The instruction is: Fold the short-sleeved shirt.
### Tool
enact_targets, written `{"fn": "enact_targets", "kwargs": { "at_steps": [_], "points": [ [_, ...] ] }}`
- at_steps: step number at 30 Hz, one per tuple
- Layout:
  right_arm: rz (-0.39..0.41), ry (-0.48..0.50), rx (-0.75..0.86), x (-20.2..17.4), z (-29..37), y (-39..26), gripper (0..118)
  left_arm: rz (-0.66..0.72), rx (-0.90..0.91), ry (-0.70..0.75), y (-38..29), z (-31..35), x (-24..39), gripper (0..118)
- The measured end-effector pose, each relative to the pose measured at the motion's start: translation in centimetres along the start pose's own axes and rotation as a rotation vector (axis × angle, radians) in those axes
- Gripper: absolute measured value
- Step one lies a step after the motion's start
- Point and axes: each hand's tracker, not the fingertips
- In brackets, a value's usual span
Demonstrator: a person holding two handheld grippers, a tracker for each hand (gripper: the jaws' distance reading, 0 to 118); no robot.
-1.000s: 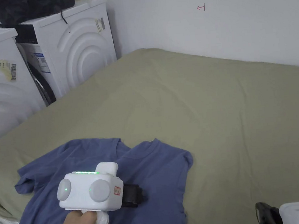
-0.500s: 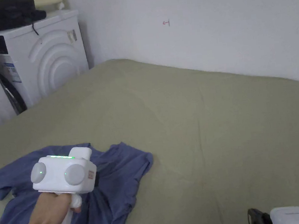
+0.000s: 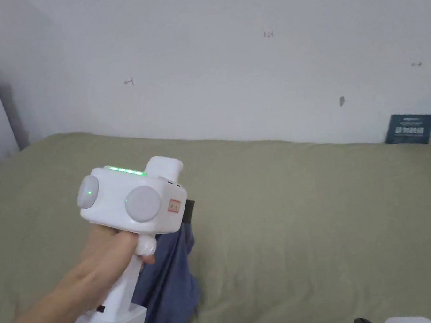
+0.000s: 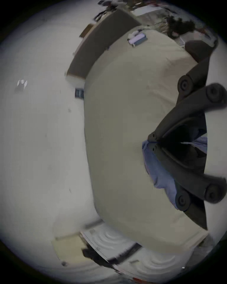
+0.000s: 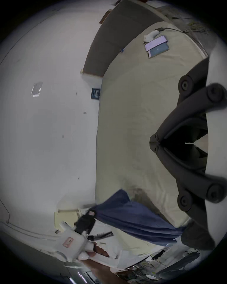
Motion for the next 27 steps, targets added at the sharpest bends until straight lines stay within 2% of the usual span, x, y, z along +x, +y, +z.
{"fn": "enact_targets", "kwargs": {
  "at_steps": [6, 11, 14, 17, 22, 23, 26, 27],
  "points": [
    [-0.041, -0.089, -0.009, 4.1, 0.3, -0.4, 0, -0.062, 0.006, -0.239, 3.8, -5.2, 12.3, 0],
    [-0.071, -0.148, -0.048, 6.6, -0.8, -1.3, 0, -0.095, -0.113, -0.366, 1.8, -12.1, 19.4, 0],
    [-0.090, -0.169, -0.087, 7.6, -2.0, -2.3, 0, -0.072, -0.232, -0.383, -1.6, -16.9, 21.6, 0],
    [-0.110, -0.171, -0.124, 8.2, -3.3, -3.2, 0, -0.051, -0.344, -0.336, -5.1, -20.8, 22.1, 0],
    [-0.113, -0.167, -0.153, 8.5, -4.7, -3.7, 0, 0.000, -0.401, -0.298, -8.4, -23.6, 20.7, 0],
    [-0.115, -0.168, -0.155, 8.4, -4.8, -3.7, 0, 0.029, -0.392, -0.315, -8.5, -23.5, 20.2, 6],
    [-0.113, -0.165, -0.147, 8.2, -4.6, -3.3, 0, 0.051, -0.323, -0.348, -8.5, -21.5, 19.1, 92],
    [-0.110, -0.164, -0.142, 8.1, -4.4, -3.1, 0, 0.062, -0.291, -0.358, -8.5, -20.1, 18.7, 106]
  ]
}}
